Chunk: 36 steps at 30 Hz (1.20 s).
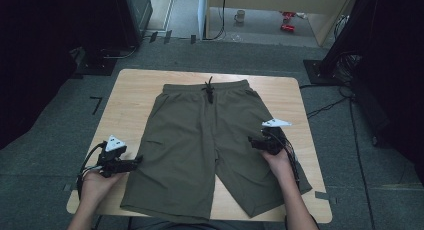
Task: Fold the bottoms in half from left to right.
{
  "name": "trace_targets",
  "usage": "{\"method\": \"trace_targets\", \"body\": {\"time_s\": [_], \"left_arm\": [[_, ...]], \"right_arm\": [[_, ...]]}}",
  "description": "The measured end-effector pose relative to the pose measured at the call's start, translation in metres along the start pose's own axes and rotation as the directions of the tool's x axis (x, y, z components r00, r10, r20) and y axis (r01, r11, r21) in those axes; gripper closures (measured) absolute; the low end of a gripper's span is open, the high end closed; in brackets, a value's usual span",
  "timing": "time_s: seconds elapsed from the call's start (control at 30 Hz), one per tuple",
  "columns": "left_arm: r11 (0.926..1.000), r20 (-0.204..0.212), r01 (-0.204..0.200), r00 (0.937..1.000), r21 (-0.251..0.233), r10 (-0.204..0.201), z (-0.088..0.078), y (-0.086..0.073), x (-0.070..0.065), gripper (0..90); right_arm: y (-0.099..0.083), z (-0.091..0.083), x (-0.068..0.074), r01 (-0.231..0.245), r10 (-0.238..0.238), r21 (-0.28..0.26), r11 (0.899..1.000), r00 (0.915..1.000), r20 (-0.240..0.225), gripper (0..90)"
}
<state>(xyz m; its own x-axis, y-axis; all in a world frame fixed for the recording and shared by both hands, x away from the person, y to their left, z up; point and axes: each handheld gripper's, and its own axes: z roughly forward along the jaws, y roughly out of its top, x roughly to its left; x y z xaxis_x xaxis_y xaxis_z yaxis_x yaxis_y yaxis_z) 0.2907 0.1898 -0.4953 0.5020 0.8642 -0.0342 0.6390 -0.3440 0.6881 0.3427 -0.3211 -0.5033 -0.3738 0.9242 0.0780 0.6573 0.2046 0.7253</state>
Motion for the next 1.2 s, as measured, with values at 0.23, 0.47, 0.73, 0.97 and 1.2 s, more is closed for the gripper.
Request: {"method": "trace_targets", "body": {"time_s": [0.23, 0.47, 0.73, 0.97, 1.2], "left_arm": [[0.9998, 0.036, -0.014, 0.9993, 0.017, 0.013, -0.003, -0.008, -0.008, 25.7], [0.9989, 0.059, -0.041, 0.9975, 0.024, 0.039, -0.005, -0.015, -0.017, 31.5], [0.9969, 0.059, -0.072, 0.9958, 0.032, 0.07, -0.004, -0.021, -0.024, 31.5], [0.9971, 0.038, -0.075, 0.9965, 0.01, 0.075, -0.004, -0.026, -0.029, 28.4], [0.9966, 0.048, -0.082, 0.9955, -0.001, 0.082, -0.003, -0.028, -0.031, 25.0]], "right_arm": [[0.003, -0.001, 0.004, -0.008, 0.008, -0.002, 1.0, 0.9994, -0.032, 30.9], [0.011, 0.0, 0.014, 0.026, -0.025, 0.002, 1.0, 0.9982, -0.054, 30.8], [0.019, -0.001, 0.021, 0.014, -0.016, -0.019, 1.0, 0.997, -0.076, 31.7], [0.031, -0.001, 0.032, 0.042, -0.042, -0.004, 0.999, 0.9923, -0.117, 32.9], [0.046, 0.001, 0.048, 0.063, -0.066, -0.023, 0.998, 0.9886, -0.136, 33.3]]}}
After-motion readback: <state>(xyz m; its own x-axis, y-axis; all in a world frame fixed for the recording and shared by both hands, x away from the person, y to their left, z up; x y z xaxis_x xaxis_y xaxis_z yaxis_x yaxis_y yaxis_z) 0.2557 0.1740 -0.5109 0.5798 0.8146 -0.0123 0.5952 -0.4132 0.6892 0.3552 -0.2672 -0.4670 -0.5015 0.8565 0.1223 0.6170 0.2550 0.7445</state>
